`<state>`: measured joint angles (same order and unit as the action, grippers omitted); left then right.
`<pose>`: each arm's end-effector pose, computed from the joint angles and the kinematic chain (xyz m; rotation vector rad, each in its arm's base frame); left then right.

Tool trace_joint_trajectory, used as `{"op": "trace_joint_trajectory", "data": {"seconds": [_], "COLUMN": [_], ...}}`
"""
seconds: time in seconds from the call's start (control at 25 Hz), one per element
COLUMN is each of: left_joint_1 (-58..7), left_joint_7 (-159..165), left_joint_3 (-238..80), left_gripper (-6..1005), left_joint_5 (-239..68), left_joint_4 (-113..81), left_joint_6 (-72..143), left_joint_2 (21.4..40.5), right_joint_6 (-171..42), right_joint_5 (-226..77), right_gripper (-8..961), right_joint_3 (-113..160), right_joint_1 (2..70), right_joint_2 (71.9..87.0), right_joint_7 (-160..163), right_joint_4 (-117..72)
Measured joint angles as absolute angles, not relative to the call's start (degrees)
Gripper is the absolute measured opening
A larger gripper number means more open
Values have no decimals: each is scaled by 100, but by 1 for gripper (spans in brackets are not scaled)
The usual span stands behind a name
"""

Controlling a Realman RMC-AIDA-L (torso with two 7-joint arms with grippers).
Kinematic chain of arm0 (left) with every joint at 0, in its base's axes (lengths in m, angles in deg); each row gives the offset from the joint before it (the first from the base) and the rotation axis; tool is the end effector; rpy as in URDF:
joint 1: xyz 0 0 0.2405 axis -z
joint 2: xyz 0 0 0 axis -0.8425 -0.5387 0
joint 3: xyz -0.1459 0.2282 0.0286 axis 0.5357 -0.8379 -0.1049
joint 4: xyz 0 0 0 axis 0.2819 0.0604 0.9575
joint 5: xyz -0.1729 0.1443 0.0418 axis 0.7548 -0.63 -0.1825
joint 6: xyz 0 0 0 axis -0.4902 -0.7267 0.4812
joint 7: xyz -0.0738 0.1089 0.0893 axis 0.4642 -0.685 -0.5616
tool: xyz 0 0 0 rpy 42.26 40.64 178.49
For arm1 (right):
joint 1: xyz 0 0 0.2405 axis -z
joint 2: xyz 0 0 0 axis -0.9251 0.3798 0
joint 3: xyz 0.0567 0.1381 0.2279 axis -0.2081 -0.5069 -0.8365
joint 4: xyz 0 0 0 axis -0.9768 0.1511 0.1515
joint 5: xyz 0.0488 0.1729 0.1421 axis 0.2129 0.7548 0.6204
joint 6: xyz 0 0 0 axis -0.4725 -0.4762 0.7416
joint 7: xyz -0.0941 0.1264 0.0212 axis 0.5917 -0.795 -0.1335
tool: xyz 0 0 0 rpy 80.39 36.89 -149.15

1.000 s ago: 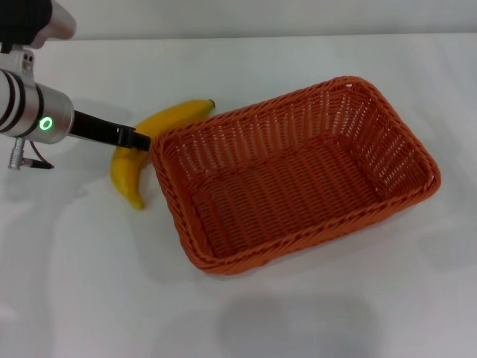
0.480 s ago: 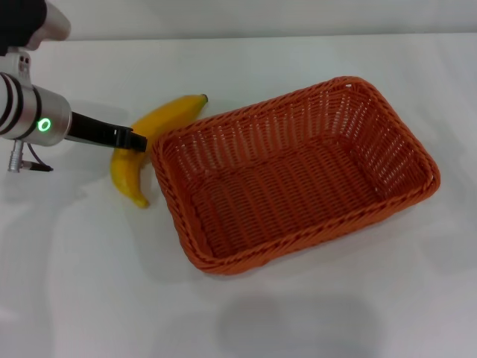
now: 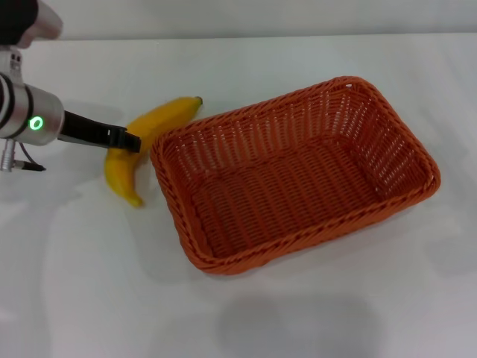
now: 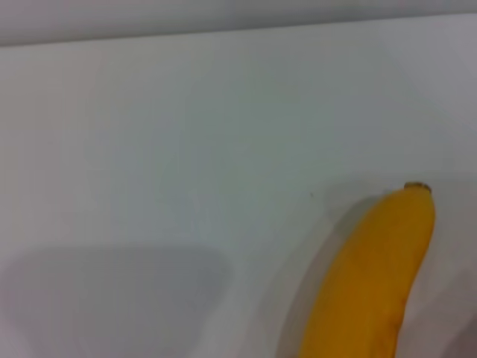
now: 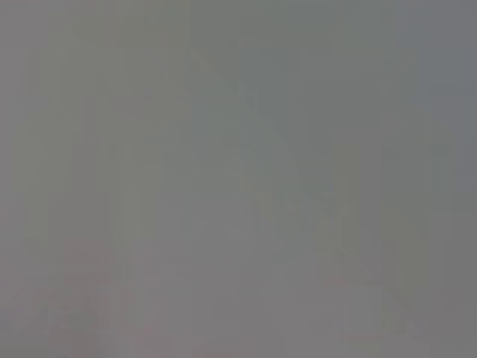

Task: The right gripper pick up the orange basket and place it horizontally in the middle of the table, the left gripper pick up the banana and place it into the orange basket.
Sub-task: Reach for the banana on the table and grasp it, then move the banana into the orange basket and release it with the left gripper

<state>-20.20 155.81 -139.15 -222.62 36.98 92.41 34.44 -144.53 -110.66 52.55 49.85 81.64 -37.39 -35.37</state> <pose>-0.2696 0.4406 -0.0128 -2.1632 -1.3437 0.1258 0.3673 0.3236 0.0957 -1.5298 0.3851 1.0930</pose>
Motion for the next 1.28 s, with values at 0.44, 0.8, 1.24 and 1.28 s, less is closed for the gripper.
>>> {"op": "trace_joint_trajectory", "data": {"seconds": [0.44,0.8,1.24,1.28], "left_joint_1": [-2670,-3189,-3485,-3446], "left_joint_7": [15762,16073,16207,16183], "left_joint_3": [-13864,-14093,-14239,-14242], "left_gripper": [481,480,478,478], "left_joint_5": [-22283,-22296,-21787,-21690], "left_joint_4": [5078,6775,8679,8726], "left_joint_6": [9591,9996,10378,10422], "left_joint_2": [3491,3514,3510,3502], "right_joint_6": [-14449,-14406,-14363,-14345], "right_joint_5": [-11067,-11067,-11006,-11001], "right_gripper": [855,855,855,855], "right_joint_3": [5252,5252,5243,5243], "right_joint_1": [4969,4966,4959,4944], "right_joint_2": [8164,8155,8155,8155], "right_joint_7": [-3739,-3739,-3739,-3739], "right_joint_4": [-3537,-3537,-3543,-3541]}}
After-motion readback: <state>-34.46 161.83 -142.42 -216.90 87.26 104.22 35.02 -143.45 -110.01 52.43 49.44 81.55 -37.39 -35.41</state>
